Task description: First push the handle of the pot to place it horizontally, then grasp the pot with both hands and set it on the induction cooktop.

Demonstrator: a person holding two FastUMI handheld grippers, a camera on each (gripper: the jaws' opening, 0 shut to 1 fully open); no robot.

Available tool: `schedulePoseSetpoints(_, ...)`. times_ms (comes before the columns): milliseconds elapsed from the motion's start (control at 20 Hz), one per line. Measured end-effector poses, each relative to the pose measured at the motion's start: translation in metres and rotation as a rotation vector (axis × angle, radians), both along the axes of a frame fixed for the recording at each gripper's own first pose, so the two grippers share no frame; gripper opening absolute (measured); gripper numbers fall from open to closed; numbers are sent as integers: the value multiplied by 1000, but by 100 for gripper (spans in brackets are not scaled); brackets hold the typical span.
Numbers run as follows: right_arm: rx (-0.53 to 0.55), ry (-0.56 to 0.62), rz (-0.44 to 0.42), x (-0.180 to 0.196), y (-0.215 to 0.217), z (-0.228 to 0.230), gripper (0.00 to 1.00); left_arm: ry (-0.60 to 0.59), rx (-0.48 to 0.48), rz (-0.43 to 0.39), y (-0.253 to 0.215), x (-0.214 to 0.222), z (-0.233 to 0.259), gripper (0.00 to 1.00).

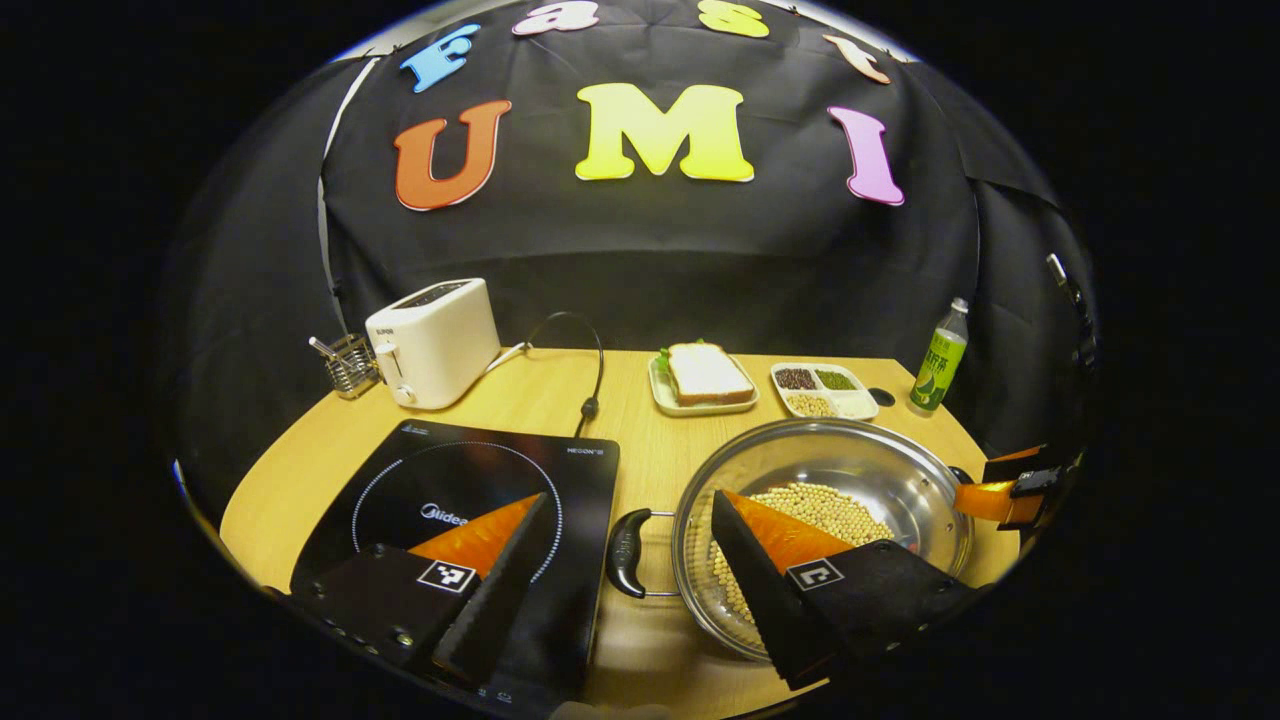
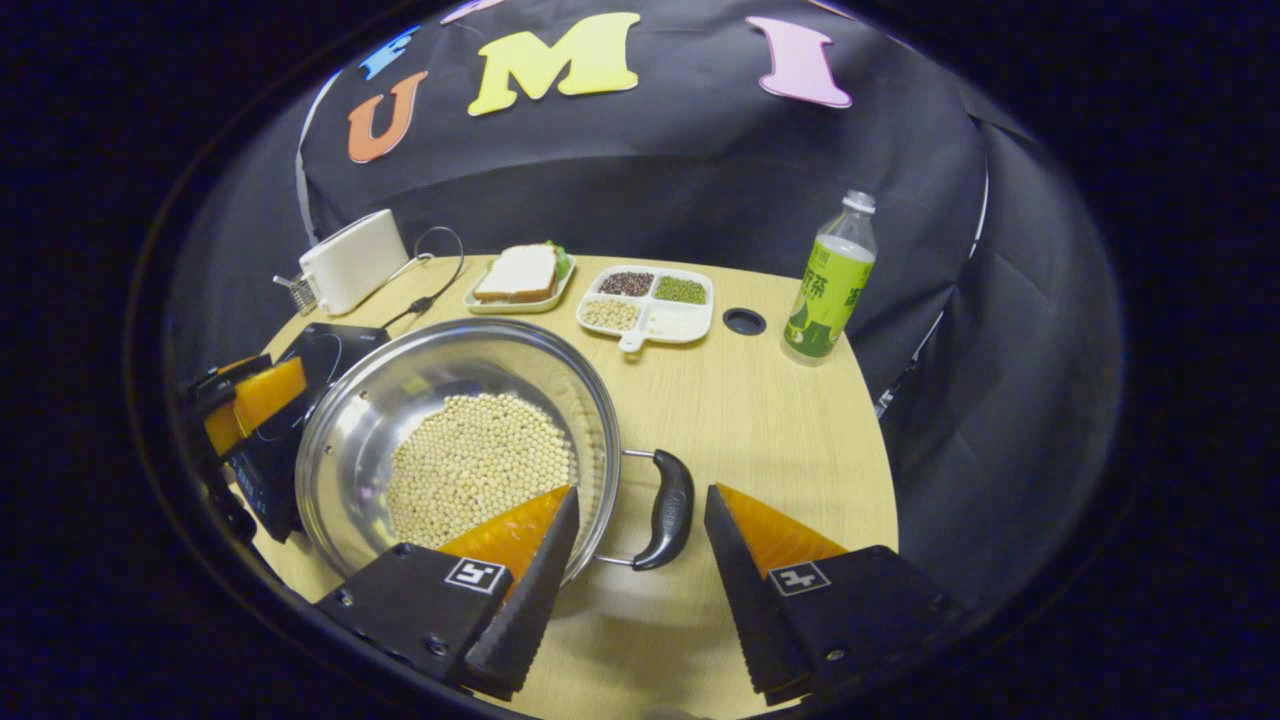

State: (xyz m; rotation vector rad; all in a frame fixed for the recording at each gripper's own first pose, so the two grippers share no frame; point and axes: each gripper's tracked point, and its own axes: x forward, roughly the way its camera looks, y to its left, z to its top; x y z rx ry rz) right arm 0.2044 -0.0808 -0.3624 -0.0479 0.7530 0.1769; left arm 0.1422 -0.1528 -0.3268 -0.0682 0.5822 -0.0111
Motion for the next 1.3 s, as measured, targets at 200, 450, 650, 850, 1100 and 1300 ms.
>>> schedulePoseSetpoints(200,3,29,-5,5,1,-12,84,48,-13,-22,-14,1,-24,97)
schedulePoseSetpoints(450,-2,45,0,11,4,-20,84,99,-22,6,-12,3,-44,97)
schedulePoseSetpoints(650,-3,62,-6,12,5,-25,82,116,-16,11,-15,4,-49,95)
schedulePoseSetpoints(850,-9,70,-24,14,5,-29,74,126,33,4,-15,7,-54,95)
schedulePoseSetpoints(1100,-22,86,-52,15,4,-30,70,155,77,37,-7,6,-57,72)
schedulePoseSetpoints(1300,-3,107,-78,15,3,-29,64,173,74,31,-9,4,-52,53)
